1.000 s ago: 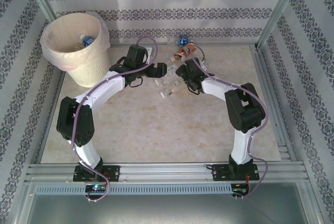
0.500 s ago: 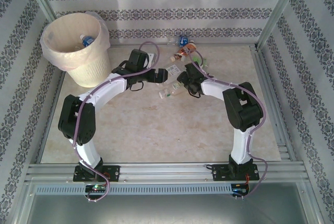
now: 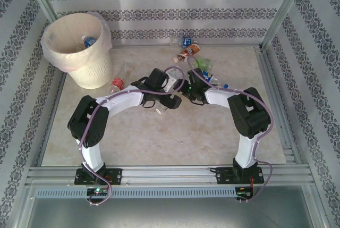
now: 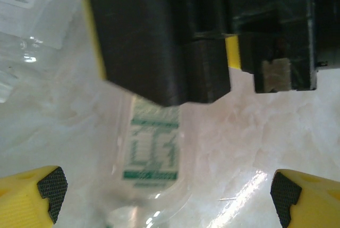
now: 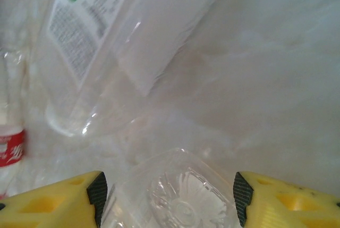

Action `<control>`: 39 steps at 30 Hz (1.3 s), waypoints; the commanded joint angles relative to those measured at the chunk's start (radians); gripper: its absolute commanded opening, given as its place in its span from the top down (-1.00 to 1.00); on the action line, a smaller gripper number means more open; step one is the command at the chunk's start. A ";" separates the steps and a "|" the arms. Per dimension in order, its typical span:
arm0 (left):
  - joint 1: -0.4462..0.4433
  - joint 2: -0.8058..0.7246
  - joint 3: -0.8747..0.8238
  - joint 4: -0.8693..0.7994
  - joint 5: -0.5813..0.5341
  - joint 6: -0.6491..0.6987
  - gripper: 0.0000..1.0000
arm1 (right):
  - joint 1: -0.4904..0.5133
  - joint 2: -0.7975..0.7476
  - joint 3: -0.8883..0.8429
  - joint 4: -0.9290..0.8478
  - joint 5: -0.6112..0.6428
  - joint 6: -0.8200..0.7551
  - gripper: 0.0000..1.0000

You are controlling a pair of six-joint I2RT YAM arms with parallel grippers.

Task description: Put the plastic bottles in the bin

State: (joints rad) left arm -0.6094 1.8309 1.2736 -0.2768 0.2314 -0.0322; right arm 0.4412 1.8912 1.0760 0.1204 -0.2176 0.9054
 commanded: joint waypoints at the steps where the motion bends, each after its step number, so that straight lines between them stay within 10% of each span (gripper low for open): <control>1: -0.011 0.029 0.000 0.003 -0.079 0.056 -1.00 | 0.003 -0.039 -0.020 0.049 -0.061 0.001 -0.33; 18: -0.013 0.133 0.030 0.008 -0.078 0.146 -0.95 | -0.131 -0.227 -0.190 0.093 0.061 0.119 -0.94; 39: -0.013 0.136 0.014 0.040 -0.099 0.124 -0.19 | -0.202 -0.494 -0.194 -0.030 0.044 -0.275 -0.96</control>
State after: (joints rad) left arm -0.6163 2.0022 1.2881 -0.2527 0.1200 0.1081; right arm 0.2379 1.4433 0.8421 0.1036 -0.1474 0.7589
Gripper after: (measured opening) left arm 0.609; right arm 0.979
